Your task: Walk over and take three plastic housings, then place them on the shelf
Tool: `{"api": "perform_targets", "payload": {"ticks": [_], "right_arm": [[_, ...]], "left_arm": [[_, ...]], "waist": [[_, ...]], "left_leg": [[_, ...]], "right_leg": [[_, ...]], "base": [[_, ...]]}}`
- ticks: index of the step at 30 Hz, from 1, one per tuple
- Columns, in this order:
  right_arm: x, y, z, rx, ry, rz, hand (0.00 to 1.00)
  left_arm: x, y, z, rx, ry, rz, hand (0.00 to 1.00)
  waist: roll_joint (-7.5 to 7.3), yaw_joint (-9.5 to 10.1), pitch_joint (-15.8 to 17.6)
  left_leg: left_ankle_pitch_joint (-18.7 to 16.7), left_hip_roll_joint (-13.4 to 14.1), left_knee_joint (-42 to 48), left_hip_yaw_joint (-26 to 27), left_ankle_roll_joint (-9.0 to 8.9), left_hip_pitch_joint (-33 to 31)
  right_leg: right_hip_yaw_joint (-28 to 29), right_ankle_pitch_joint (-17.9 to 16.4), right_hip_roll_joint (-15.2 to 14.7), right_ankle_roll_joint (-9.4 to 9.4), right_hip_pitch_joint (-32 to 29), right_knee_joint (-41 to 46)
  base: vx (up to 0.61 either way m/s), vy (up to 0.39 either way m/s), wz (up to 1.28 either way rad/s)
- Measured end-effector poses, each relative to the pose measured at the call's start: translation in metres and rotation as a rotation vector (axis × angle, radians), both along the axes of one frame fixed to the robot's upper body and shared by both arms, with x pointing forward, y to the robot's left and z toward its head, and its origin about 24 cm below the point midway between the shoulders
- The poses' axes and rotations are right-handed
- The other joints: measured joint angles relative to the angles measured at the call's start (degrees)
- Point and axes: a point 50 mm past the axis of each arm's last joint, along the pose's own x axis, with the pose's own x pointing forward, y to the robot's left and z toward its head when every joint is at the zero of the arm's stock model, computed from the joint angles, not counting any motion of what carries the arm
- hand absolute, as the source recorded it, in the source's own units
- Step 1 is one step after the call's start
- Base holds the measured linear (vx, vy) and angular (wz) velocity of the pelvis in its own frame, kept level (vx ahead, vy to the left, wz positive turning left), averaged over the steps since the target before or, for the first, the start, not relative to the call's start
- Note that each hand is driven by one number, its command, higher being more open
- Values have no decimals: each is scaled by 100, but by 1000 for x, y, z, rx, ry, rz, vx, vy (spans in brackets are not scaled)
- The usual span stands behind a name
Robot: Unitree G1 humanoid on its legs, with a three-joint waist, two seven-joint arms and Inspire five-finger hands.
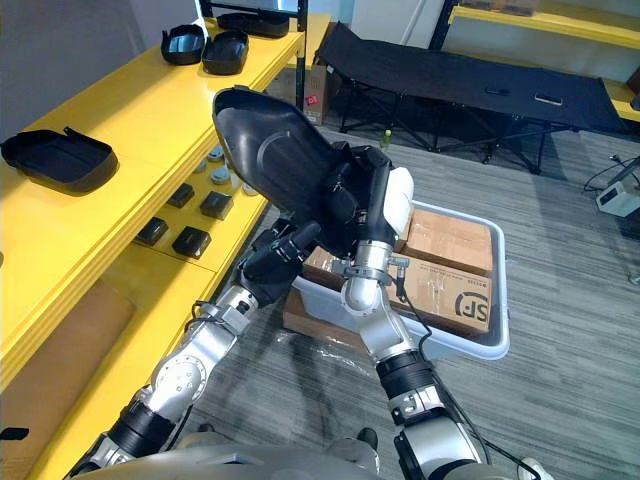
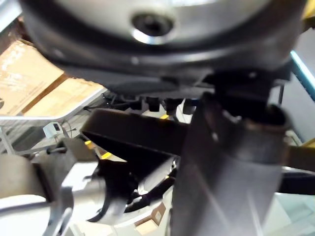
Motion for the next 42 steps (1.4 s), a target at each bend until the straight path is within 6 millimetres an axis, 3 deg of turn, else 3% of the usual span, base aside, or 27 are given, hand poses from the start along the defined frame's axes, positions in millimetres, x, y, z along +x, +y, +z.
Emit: {"api": "perform_targets", "payload": {"ticks": [9,16,24,35,36,42], "right_arm": [[-1,18,-7,108,56,34,0],[-4,40,-16,145,107,89,0],[-3,53,-14,193,118,118,0],[-3,61,-28,186,186,106,0],[-3,61,-29,184,190,104,0],[-3,60,-36,174,221,93,0]], "left_arm": [[4,-6,-1,228,-33,87,100],[8,0,0,263,5,198,100],[9,0,4,148,65,279,100],[9,-1,-6,-52,222,289,100],[9,-1,-7,-52,226,290,0],[9,-2,-11,-25,231,296,0]], "waist": [[38,-24,-55],[5,-7,-185],[-18,16,-203],[-73,-6,-278],[-73,-9,-278],[-75,-6,-280]], "left_leg": [[-87,4,166,-21,5,-11],[-109,3,190,-41,4,-11],[-159,5,273,-64,-2,-12],[-169,6,276,-61,-6,-5],[-169,6,276,-61,-6,-5],[-171,7,276,-63,-7,0]], "right_leg": [[1,5,1,-7,83,-61],[-16,10,2,-5,115,-77],[-42,9,1,-6,177,-96],[-37,9,2,-6,180,-96],[-37,9,2,-6,180,-96],[-42,9,2,-6,189,-96]], "base": [[-11,7,-1],[0,0,0],[-2,3,0],[0,0,0],[0,0,0],[0,0,0]]}}
